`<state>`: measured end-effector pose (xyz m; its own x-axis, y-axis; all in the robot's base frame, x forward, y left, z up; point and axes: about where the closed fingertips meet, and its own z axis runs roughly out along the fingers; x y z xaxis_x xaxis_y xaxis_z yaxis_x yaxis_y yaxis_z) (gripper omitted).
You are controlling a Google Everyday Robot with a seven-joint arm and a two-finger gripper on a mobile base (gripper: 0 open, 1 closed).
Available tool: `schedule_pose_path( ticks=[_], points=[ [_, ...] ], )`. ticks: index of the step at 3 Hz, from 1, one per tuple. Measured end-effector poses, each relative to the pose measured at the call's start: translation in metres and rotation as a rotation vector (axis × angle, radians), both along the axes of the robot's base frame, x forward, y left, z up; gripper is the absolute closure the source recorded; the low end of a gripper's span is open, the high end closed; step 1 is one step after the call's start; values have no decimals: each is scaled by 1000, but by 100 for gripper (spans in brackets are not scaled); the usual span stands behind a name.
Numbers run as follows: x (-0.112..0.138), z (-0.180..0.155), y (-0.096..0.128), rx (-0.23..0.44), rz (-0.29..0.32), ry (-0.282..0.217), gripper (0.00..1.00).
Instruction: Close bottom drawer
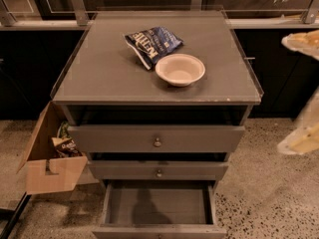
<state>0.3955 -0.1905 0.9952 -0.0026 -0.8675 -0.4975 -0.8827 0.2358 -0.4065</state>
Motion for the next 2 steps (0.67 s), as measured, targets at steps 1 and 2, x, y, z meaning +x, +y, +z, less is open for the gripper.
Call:
schedule_pose_path(
  ticks=[1, 2],
  points=[
    [-1, -37, 15, 134, -6, 31, 0],
    [6, -66, 36, 223, 15, 62, 0]
  ],
)
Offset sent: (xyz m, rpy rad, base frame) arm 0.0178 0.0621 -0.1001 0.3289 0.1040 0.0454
